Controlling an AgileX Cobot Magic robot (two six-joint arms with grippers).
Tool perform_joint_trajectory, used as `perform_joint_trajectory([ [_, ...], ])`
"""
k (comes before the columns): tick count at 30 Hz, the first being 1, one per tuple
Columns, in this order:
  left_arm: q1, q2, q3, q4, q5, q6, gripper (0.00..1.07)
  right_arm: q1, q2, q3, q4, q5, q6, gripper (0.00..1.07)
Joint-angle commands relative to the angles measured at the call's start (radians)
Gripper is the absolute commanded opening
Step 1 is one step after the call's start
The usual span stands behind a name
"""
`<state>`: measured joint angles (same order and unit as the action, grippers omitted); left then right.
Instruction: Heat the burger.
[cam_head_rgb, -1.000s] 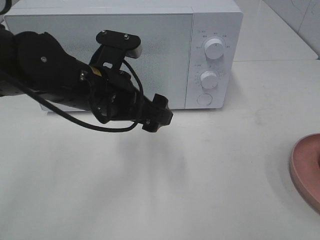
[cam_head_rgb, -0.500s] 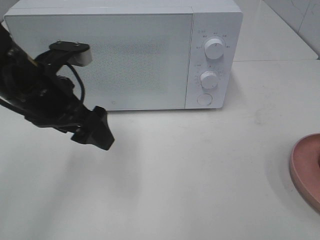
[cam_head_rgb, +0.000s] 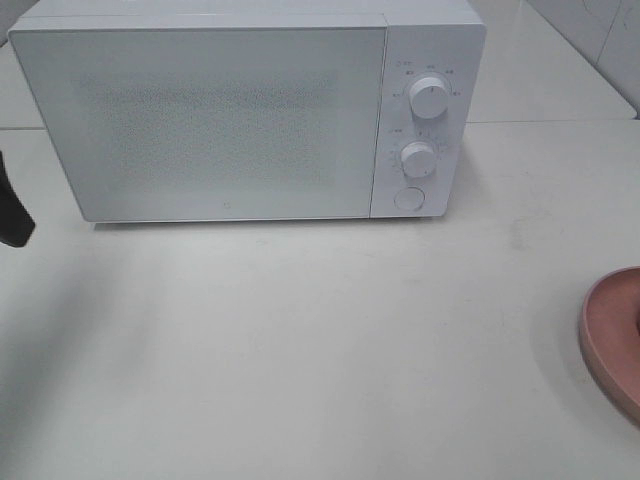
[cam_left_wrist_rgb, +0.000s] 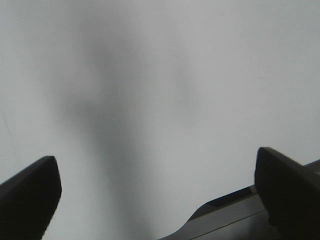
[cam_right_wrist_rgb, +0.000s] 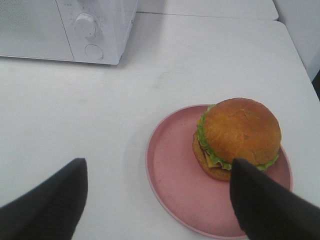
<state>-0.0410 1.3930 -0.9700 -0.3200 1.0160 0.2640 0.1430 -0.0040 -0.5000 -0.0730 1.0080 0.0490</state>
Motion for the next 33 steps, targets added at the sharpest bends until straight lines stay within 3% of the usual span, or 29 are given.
perform_joint_trajectory([
  [1, 0.04, -0.042, 0.017, 0.017, 0.019, -0.038, 0.98, -0.004, -0.029, 0.002, 0.003, -0.01, -0.01, 0.76],
  [3, 0.065, -0.105, 0.049, 0.079, 0.021, -0.094, 0.98, -0.004, -0.029, 0.002, 0.003, -0.01, -0.01, 0.76],
  [9, 0.067, -0.244, 0.124, 0.188, 0.027, -0.176, 0.98, -0.004, -0.029, 0.002, 0.003, -0.01, -0.01, 0.76],
  [12, 0.067, -0.271, 0.138, 0.196, 0.031, -0.179, 0.98, -0.004, -0.029, 0.002, 0.003, -0.01, -0.01, 0.76],
  [25, 0.067, -0.706, 0.389, 0.202, 0.033, -0.177, 0.98, -0.004, -0.029, 0.002, 0.003, -0.01, -0.01, 0.76],
  [33, 0.067, -0.962, 0.445, 0.203, 0.047, -0.178, 0.98, -0.004, -0.029, 0.002, 0.003, -0.01, -0.01, 0.76],
])
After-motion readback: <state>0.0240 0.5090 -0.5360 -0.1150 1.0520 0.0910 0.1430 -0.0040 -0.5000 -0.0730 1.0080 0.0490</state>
